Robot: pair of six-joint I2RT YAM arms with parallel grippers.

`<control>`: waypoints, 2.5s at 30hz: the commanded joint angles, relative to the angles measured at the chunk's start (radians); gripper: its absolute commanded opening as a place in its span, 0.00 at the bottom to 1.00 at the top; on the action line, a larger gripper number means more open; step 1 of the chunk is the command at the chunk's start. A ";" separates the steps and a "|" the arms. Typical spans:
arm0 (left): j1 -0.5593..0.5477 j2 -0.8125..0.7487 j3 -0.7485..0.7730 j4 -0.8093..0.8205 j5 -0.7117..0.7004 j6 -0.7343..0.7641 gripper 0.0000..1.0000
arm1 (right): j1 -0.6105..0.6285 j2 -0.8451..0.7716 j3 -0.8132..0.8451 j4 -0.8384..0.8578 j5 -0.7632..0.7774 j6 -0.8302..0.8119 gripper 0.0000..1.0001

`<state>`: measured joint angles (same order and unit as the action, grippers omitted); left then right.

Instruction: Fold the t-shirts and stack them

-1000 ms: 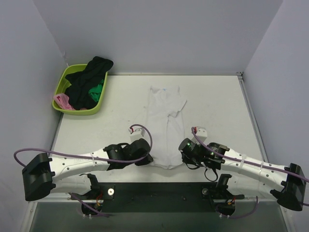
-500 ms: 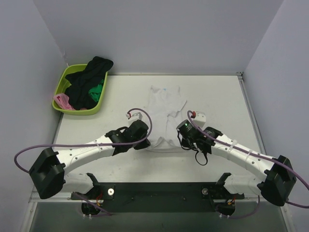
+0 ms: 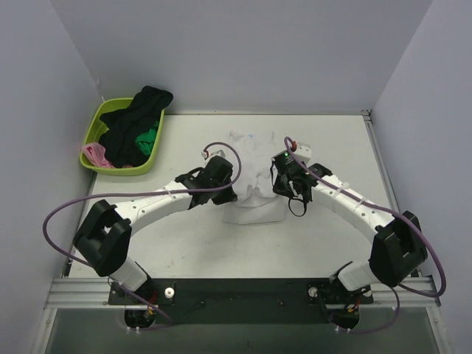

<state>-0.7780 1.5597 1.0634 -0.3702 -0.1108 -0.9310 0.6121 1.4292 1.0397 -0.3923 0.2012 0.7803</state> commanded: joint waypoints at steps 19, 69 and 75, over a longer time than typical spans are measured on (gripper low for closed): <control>0.207 0.321 0.323 0.066 0.172 0.101 0.00 | -0.189 0.341 0.318 0.017 -0.154 -0.099 0.00; 0.086 -0.076 -0.445 1.011 0.270 -0.028 0.92 | -0.015 0.408 0.276 0.158 -0.476 -0.156 0.86; 0.085 0.022 -0.459 1.160 0.309 -0.048 0.89 | -0.012 0.450 0.272 0.188 -0.506 -0.115 0.86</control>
<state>-0.6884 1.5208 0.5945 0.5980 0.1516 -0.9813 0.5919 1.8572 1.2816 -0.2329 -0.2539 0.6239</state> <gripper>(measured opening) 0.896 0.858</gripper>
